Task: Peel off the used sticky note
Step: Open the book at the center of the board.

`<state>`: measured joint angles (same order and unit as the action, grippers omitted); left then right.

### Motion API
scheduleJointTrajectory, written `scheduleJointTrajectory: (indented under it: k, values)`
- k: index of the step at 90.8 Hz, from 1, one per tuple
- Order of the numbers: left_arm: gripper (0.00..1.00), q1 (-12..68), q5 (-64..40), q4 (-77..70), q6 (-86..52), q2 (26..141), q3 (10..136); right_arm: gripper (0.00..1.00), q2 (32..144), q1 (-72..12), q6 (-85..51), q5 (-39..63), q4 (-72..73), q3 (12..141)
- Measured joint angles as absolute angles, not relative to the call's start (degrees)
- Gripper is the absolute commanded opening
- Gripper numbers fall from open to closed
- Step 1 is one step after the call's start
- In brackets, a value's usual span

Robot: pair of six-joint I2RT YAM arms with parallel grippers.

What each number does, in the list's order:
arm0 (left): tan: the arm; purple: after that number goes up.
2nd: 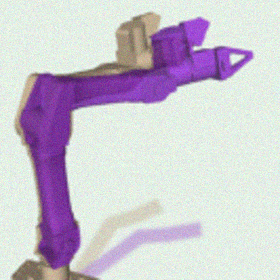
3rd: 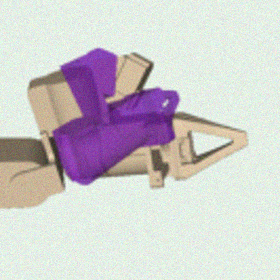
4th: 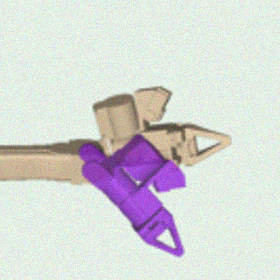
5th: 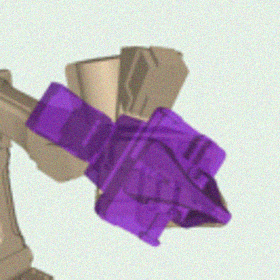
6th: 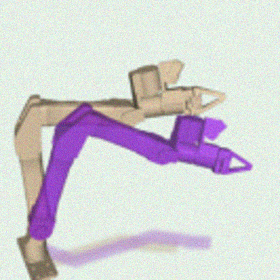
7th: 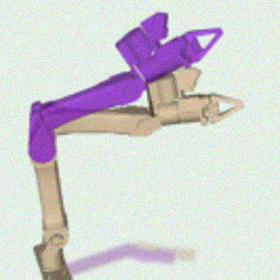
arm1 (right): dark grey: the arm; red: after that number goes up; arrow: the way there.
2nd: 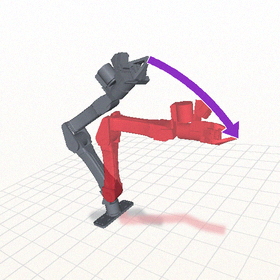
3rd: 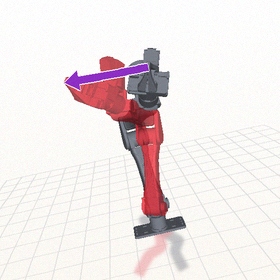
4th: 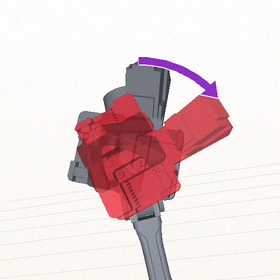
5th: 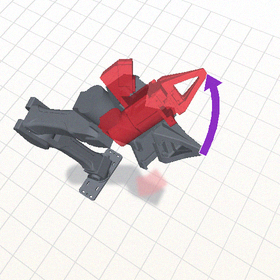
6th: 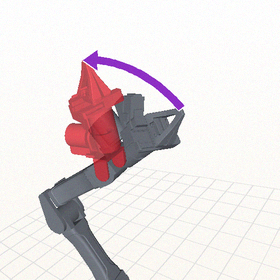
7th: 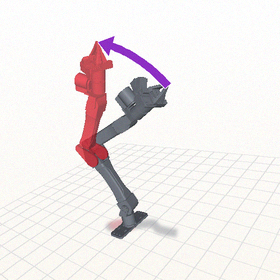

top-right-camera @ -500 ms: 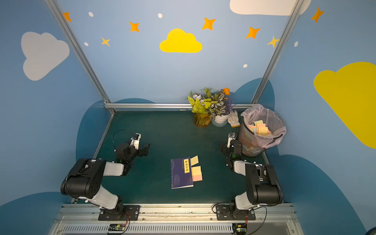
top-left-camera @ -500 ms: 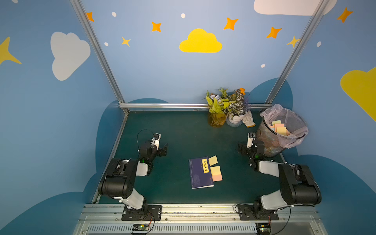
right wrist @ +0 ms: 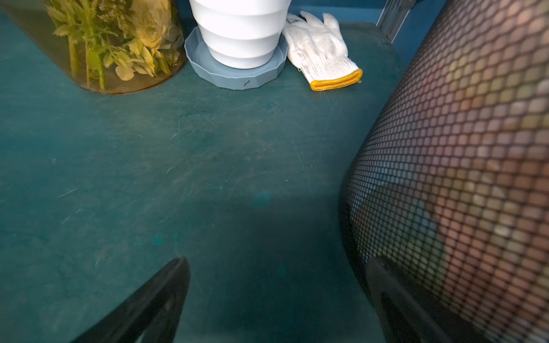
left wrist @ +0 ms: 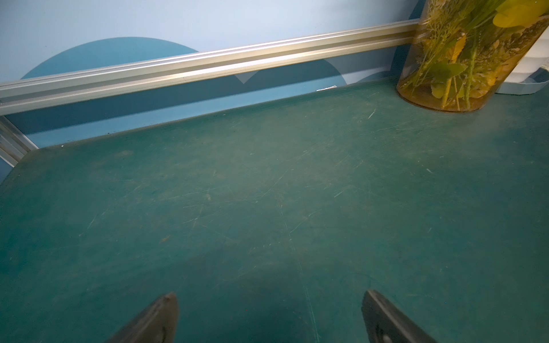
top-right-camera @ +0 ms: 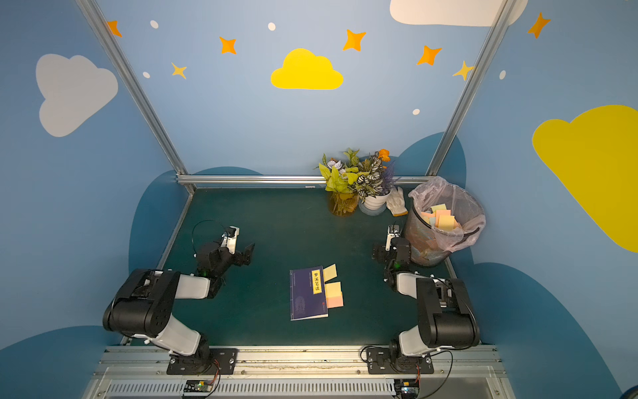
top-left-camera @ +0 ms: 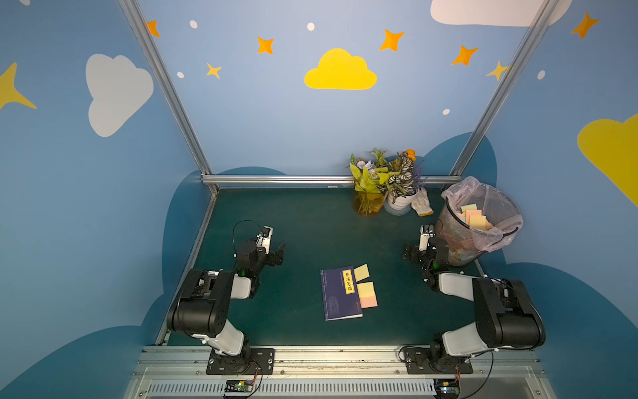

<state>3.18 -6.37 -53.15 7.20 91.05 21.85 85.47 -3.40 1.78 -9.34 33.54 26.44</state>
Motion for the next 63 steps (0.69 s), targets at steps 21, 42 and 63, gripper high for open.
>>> scheduleJointTrajectory:
  k: [21,42,63]
  values:
    - [1.0,3.18,-6.46,-52.47,7.25,90.19,21.82,0.98,85.47,-3.29,1.78,-9.08,33.54,26.44]
    - [1.0,3.46,-10.76,-26.24,11.7,75.22,32.23,0.98,79.15,-7.99,1.19,-13.69,26.24,27.79]
    - [1.0,4.6,-18.74,1.3,21.85,64.6,41.98,0.98,68.16,-12.29,-15.94,-12.93,1.78,44.25]
